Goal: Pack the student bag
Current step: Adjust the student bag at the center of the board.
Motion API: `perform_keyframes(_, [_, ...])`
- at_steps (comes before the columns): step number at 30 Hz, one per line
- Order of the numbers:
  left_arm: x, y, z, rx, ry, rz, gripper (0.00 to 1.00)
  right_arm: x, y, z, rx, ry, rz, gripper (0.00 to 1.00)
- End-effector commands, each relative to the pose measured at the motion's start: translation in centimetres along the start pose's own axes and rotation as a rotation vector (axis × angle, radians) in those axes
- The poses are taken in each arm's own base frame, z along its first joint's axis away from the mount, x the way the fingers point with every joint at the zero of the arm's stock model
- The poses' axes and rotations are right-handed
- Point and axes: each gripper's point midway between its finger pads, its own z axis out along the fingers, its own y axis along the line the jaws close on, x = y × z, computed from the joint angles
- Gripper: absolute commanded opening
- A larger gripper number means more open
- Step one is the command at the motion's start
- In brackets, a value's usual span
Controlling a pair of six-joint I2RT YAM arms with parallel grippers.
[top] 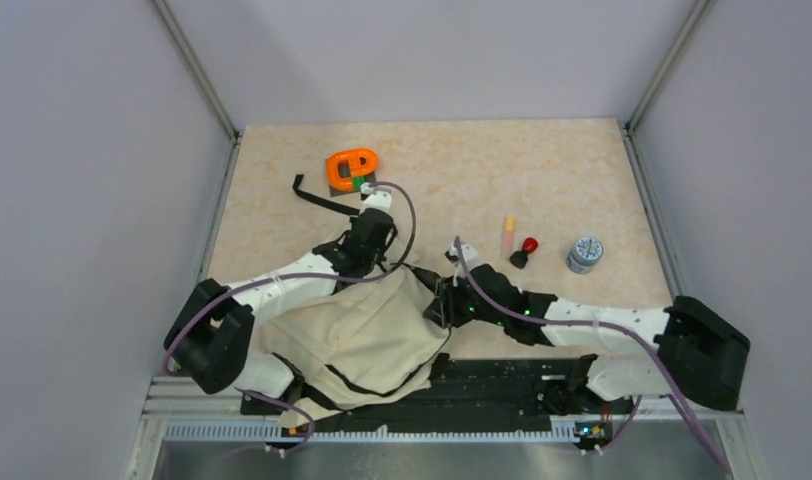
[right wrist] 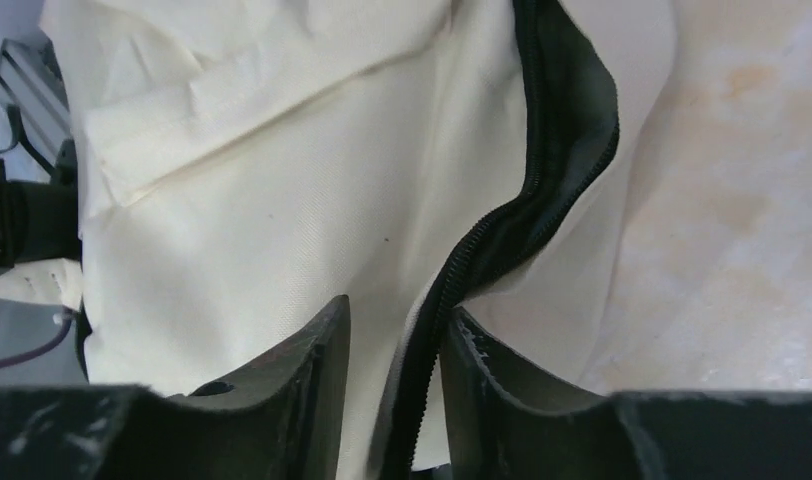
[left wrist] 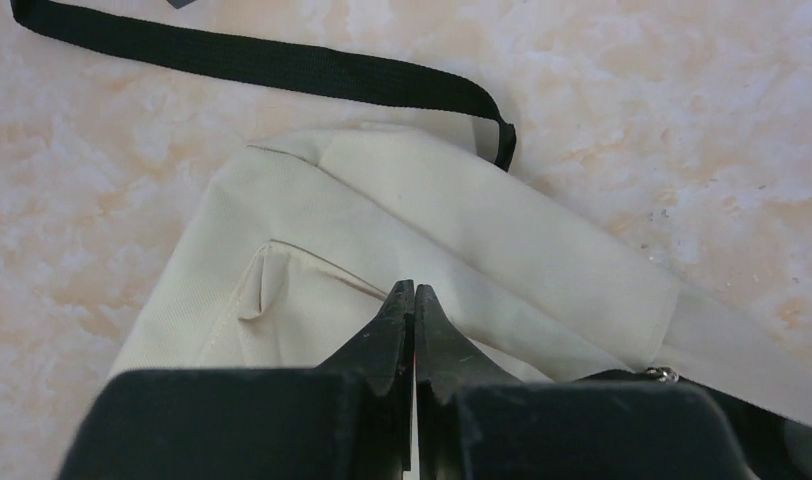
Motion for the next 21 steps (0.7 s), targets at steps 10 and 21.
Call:
perform_keyframes(10, [-2.0, 0.4, -5.0, 0.095, -0.085, -0.258, 0.58, -14.6, -0.7, -4.3, 0.064, -0.348, -0.229, 0.72])
perform_keyframes(21, [1.6, 4.0, -5.1, 0.0, -0.032, -0.42, 0.88, -16.9, 1.1, 3.3, -0.175, -0.213, -0.518, 0.74])
